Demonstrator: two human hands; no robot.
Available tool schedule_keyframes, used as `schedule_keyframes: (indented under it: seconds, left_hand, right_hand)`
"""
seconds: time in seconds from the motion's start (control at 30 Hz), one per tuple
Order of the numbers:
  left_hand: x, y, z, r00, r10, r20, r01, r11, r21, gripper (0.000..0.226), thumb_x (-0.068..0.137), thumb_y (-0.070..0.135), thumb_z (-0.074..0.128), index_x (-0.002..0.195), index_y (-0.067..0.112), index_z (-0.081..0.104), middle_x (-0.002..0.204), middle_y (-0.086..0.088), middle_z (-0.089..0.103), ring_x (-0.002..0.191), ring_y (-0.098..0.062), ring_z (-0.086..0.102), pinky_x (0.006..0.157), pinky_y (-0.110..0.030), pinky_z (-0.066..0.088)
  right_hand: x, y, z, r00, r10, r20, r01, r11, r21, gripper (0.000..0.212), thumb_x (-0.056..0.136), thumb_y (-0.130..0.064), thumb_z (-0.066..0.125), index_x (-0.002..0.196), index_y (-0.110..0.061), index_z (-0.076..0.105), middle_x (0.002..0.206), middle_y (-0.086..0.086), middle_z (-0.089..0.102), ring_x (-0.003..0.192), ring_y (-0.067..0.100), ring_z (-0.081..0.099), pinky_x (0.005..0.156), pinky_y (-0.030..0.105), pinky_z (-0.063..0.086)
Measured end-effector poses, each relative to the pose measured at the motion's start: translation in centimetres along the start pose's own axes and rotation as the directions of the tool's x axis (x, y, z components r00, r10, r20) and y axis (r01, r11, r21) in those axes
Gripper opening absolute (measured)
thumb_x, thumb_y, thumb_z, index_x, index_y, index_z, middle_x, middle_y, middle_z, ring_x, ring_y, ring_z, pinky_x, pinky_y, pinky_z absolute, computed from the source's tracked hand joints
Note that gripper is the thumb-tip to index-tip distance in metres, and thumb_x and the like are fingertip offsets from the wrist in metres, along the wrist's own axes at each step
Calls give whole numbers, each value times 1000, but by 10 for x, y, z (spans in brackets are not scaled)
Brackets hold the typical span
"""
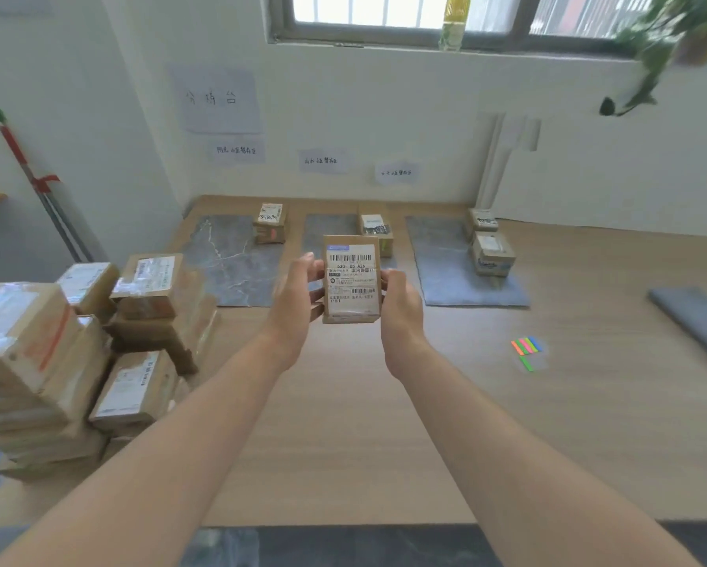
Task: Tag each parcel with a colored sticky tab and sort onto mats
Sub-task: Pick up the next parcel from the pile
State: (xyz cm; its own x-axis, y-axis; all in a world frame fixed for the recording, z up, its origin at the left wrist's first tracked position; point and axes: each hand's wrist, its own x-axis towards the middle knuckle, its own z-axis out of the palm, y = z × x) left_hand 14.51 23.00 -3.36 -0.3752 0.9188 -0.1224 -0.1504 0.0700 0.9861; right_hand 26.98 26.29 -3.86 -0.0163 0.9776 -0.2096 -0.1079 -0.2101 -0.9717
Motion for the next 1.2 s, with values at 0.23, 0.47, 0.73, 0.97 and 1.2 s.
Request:
schedule_keyframes:
  seconds: [0.23, 0.47, 0.73, 0.97, 1.2]
  left_hand:
    - [-2, -1, 67, 1000, 18, -21, -19, 999, -30, 51, 103, 49, 31, 120, 17, 67, 120, -1, 71, 109, -18, 67, 94, -37, 52]
    - [11, 0, 94, 1000, -7, -26, 5, 999, -52, 46, 103, 47, 36, 119, 17, 66, 118, -3, 70, 108, -17, 68, 87, -33, 53]
    - [50, -3, 107, 998, -49, 47, 51, 998, -48, 39, 105, 42, 35, 112, 18, 65, 108, -7, 71, 101, -20, 69, 88, -36, 55]
    - [98, -25, 103, 978, -144, 154, 148, 989, -19, 43, 105, 44, 35, 113, 15, 66, 109, -8, 72, 97, -21, 69, 92, -38, 54]
    - [123, -68, 99, 936, -295, 192, 290, 956, 56, 44, 104, 47, 32, 112, 20, 66, 107, -3, 71, 100, -19, 67, 94, -37, 51]
  right_hand:
    - [37, -20, -61, 998, -34, 48, 36, 998, -49, 36, 99, -31, 41, 108, -10, 68, 103, 3, 74, 80, 14, 63, 68, 27, 43]
    - [56, -27, -86, 999, -23, 48, 24, 999, -24, 34, 101, -28, 40, 110, -9, 66, 97, -1, 73, 80, 13, 64, 65, 23, 44]
    - [89, -24, -86, 1000, -17, -24, 16, 999, -38, 34, 101, -26, 41, 109, -6, 67, 98, 3, 75, 81, 13, 66, 63, 21, 46]
    - [123, -4, -81, 989, 13, -149, -26, 996, -86, 42, 93, -33, 42, 108, -1, 64, 103, 9, 74, 89, 23, 69, 70, 32, 50]
    - [144, 38, -83, 970, 126, -207, -152, 982, -115, 45, 86, -38, 42, 105, -6, 67, 99, 6, 77, 98, 30, 72, 78, 41, 56]
